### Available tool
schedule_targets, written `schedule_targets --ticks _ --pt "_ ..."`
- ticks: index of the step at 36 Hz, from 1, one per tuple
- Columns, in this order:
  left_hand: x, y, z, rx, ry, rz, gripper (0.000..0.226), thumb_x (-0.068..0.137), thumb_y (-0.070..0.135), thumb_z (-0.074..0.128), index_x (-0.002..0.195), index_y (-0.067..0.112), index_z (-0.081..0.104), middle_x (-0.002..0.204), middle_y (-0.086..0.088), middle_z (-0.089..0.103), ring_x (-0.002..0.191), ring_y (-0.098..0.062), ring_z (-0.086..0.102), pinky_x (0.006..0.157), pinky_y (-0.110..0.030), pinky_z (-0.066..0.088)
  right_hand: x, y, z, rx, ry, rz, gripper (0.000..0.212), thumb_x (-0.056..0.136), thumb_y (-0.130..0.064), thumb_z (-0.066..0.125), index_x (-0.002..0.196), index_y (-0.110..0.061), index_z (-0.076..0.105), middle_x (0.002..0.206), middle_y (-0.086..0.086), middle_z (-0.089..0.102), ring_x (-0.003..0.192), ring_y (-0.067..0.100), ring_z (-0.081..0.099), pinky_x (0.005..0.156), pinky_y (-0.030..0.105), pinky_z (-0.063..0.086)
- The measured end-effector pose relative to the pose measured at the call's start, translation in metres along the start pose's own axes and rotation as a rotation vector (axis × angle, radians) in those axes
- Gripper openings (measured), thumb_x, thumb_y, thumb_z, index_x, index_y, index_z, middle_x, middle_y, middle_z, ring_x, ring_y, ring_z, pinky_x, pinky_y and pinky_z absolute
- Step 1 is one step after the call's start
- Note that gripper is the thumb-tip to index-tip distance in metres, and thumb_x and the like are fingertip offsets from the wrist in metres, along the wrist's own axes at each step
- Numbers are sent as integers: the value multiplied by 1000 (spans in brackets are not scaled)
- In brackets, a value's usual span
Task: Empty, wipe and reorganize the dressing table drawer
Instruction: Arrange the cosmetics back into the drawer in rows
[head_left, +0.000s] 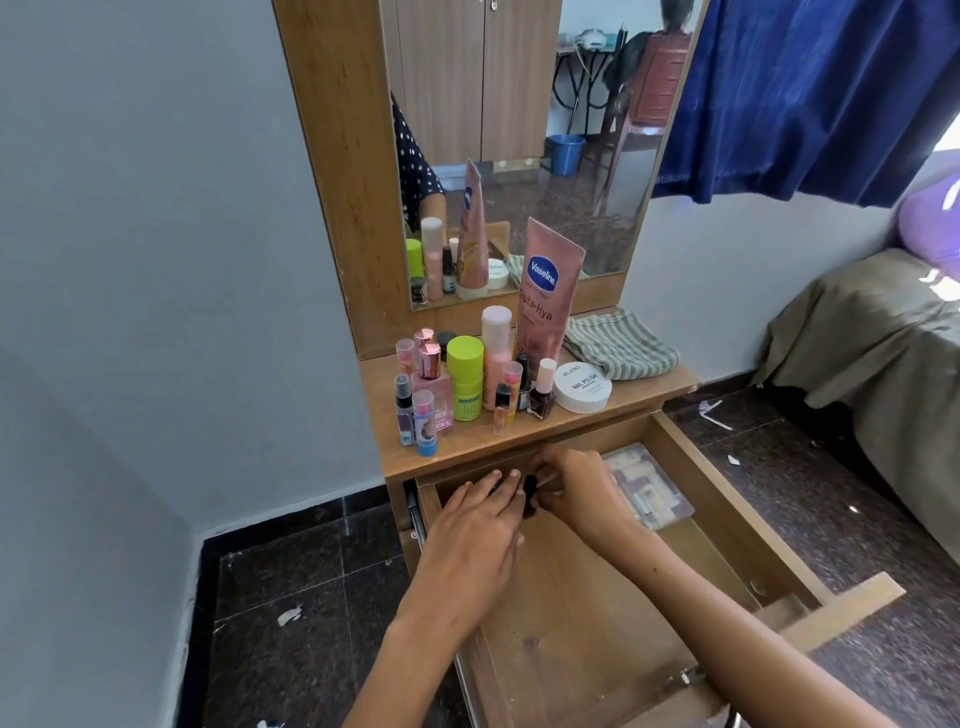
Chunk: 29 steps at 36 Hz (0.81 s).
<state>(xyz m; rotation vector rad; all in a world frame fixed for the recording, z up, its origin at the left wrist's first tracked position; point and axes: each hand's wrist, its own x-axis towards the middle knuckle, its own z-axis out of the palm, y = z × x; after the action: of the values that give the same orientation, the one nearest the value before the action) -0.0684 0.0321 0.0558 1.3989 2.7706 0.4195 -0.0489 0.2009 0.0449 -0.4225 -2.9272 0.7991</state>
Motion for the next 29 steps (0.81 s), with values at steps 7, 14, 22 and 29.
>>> schedule_targets --ticks 7,14,22,29 --pt "9 1 3 75 -77 61 52 103 21 31 151 19 14 160 3 6 146 -12 -3 110 -27 -12 -12 -13 -27 18 370 -5 7 82 -23 68 89 -26 68 82 -12 70 74 6 65 67 31 54" --pt "16 1 5 103 -135 52 49 103 23 30 150 17 18 159 3 9 146 -11 -2 116 -33 -8 -1 -23 -34 38 625 -164 45 86 -27 69 129 -25 56 104 -4 59 69 8 64 58 29 55" --pt "18 4 5 104 -137 41 47 103 25 31 149 17 23 159 3 14 146 -10 0 115 -32 -9 5 -30 -38 81 687 -157 26 81 -24 74 101 -19 59 101 -5 62 80 13 67 60 34 54" --pt "16 3 3 95 -143 43 47 103 25 30 149 18 23 159 4 13 146 -9 -1 116 -34 -7 -19 -26 -63 294 552 -48 25 77 -25 78 96 -23 63 84 -12 70 77 3 68 71 36 58"
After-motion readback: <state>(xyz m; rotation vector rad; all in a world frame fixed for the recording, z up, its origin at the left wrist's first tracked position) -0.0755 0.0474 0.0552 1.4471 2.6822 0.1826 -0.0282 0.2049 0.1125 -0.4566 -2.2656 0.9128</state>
